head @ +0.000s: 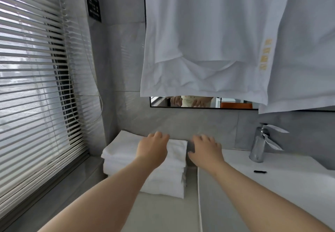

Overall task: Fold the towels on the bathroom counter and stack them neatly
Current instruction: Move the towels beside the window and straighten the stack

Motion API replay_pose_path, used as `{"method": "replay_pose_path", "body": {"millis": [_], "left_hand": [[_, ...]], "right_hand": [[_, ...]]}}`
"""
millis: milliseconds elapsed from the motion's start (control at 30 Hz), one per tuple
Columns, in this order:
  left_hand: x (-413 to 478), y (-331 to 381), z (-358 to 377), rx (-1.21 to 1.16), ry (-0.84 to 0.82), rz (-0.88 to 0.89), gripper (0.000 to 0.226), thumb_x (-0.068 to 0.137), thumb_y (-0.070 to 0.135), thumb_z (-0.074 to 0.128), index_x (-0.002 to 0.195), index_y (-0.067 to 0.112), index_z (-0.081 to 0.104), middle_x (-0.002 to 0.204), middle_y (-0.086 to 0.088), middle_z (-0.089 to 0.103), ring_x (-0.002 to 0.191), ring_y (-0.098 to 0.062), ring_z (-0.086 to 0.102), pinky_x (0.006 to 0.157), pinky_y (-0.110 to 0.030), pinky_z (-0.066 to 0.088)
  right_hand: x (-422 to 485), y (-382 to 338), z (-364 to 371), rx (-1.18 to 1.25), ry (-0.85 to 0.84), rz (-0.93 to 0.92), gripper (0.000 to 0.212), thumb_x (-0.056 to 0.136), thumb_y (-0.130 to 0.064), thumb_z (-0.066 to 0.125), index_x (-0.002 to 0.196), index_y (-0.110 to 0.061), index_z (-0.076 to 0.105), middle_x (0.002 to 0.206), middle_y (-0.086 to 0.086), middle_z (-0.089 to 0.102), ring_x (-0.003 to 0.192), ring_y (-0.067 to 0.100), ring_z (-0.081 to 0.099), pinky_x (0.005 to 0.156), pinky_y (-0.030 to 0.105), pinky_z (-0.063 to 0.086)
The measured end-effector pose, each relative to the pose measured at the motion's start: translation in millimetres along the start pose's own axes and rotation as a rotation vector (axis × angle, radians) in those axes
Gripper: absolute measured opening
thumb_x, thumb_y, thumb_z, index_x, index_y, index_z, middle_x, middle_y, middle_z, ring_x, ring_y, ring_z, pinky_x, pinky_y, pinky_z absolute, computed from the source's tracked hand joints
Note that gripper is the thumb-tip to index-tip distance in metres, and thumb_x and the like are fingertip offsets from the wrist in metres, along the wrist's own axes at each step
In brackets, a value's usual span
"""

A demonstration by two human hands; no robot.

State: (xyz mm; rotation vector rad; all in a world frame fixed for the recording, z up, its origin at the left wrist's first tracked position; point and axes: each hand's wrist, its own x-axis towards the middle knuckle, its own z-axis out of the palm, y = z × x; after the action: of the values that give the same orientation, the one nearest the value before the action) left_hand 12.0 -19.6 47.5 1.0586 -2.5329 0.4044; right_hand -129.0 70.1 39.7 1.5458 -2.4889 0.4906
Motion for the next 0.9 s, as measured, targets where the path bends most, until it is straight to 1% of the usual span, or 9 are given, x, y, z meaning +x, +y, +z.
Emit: {"method": "replay_pose_path", "body": {"millis": [100,200,267,367,500,600,700,800,900], "left_hand": [[-3,33,-1,0.008,0.005,0.080,0.028,0.094,0.016,0.041,0.122,0.019,0.043,0.118,-0.004,0.050,0.107,-0.027,0.052,0.070,-0.030,0.033],[-2,65,-4,-0.029,-0.001,0.110,0.029,0.094,0.017,0.042,0.123,0.018,0.044,0.118,-0.004,0.051,0.108,-0.027,0.052,0.076,-0.031,0.039],[0,99,-5,-0.065,0.001,0.120,0.028,0.094,0.016,0.041,0.121,0.018,0.045,0.116,-0.005,0.051,0.109,-0.028,0.052,0.077,-0.032,0.039],[4,159,-4,-0.106,-0.005,0.155,0.030,0.093,0.016,0.042,0.123,0.018,0.044,0.117,-0.005,0.051,0.109,-0.028,0.051,0.079,-0.033,0.039],[10,255,-5,-0.160,-0.020,0.178,0.027,0.093,0.016,0.042,0.120,0.017,0.044,0.117,-0.006,0.051,0.108,-0.029,0.051,0.074,-0.033,0.035],[10,329,-5,-0.211,-0.053,0.190,0.030,0.094,0.019,0.042,0.124,0.016,0.043,0.122,-0.006,0.050,0.113,-0.028,0.050,0.082,-0.033,0.038],[9,388,-4,-0.240,-0.080,0.218,0.030,0.093,0.017,0.041,0.123,0.017,0.044,0.120,-0.006,0.052,0.111,-0.028,0.050,0.078,-0.032,0.036],[8,427,-1,-0.225,-0.115,0.284,0.032,0.093,0.017,0.041,0.125,0.016,0.043,0.120,-0.006,0.051,0.110,-0.028,0.050,0.080,-0.033,0.036],[14,452,3,-0.237,-0.131,0.294,0.031,0.092,0.016,0.041,0.124,0.017,0.044,0.119,-0.006,0.051,0.109,-0.027,0.049,0.080,-0.033,0.035]], "right_hand": [[-19,26,-5,-0.040,-0.020,0.023,0.041,0.089,-0.035,0.049,0.127,-0.021,0.041,0.133,0.005,0.043,0.123,0.028,0.036,0.096,0.037,0.031],[-30,54,-10,-0.061,-0.015,0.048,0.044,0.088,-0.036,0.049,0.129,-0.023,0.041,0.135,0.003,0.043,0.125,0.027,0.036,0.097,0.037,0.030],[-40,83,-19,-0.061,0.000,0.075,0.045,0.088,-0.036,0.049,0.131,-0.024,0.040,0.135,0.002,0.042,0.126,0.026,0.035,0.099,0.037,0.029],[-56,133,-34,-0.080,0.004,0.098,0.047,0.089,-0.036,0.049,0.132,-0.023,0.039,0.136,0.002,0.041,0.128,0.026,0.033,0.101,0.036,0.028],[-89,213,-55,-0.130,-0.036,0.134,0.046,0.090,-0.038,0.048,0.133,-0.025,0.038,0.138,0.001,0.040,0.128,0.025,0.033,0.099,0.036,0.028],[-113,276,-74,-0.176,-0.078,0.182,0.047,0.090,-0.037,0.048,0.134,-0.024,0.037,0.139,0.002,0.040,0.128,0.026,0.032,0.101,0.037,0.027],[-132,328,-89,-0.209,-0.072,0.214,0.046,0.090,-0.037,0.047,0.133,-0.024,0.038,0.137,0.002,0.042,0.127,0.026,0.034,0.102,0.037,0.028],[-148,366,-98,-0.220,-0.104,0.257,0.043,0.090,-0.037,0.048,0.130,-0.023,0.040,0.133,0.002,0.045,0.123,0.026,0.038,0.098,0.036,0.030],[-159,395,-103,-0.218,-0.107,0.302,0.041,0.089,-0.035,0.047,0.127,-0.021,0.041,0.131,0.002,0.045,0.121,0.026,0.039,0.095,0.035,0.031]]}}
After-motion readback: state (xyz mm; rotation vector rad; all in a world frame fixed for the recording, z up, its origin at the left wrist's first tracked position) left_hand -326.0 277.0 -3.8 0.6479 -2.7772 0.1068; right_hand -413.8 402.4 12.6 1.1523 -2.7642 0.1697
